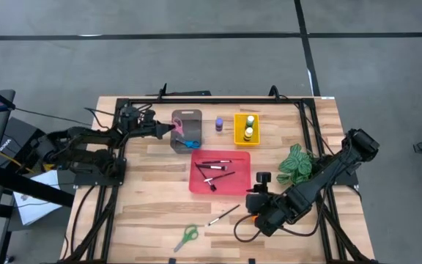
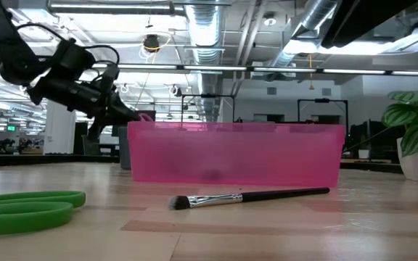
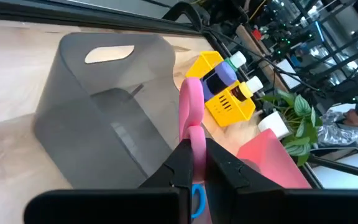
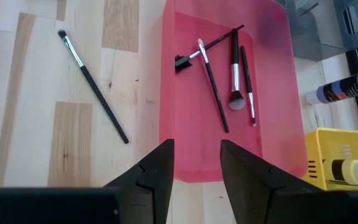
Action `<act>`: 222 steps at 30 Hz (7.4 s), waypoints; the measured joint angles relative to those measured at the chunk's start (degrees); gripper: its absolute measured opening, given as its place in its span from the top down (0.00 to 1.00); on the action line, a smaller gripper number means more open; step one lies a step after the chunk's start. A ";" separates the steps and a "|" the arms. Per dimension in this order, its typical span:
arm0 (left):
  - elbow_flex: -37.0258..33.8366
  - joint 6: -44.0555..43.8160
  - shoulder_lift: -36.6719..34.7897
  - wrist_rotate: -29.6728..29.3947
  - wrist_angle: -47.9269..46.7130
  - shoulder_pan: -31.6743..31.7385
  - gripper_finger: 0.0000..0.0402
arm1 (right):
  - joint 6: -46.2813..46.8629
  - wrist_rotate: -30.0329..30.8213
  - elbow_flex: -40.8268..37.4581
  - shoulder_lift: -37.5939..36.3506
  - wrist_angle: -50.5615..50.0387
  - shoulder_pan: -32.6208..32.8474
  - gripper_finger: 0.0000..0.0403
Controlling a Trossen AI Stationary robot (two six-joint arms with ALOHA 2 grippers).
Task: Pick & Place Paint Supplies
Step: Put the pink scissors into the black bin, then put the orange paint bottle into the yellow bin
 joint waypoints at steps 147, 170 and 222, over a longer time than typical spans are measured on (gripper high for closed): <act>0.13 3.52 -22.79 14.70 25.33 -15.93 0.37 | -3.04 -1.36 0.02 0.00 -1.92 0.26 0.69; 4.43 48.41 -22.79 -3.98 29.00 -63.37 0.37 | 1.43 -1.30 0.02 0.00 -1.91 0.20 0.69; 13.55 61.57 -22.57 -24.83 4.57 -69.31 0.35 | 51.69 -16.71 0.01 17.00 -2.78 19.39 0.50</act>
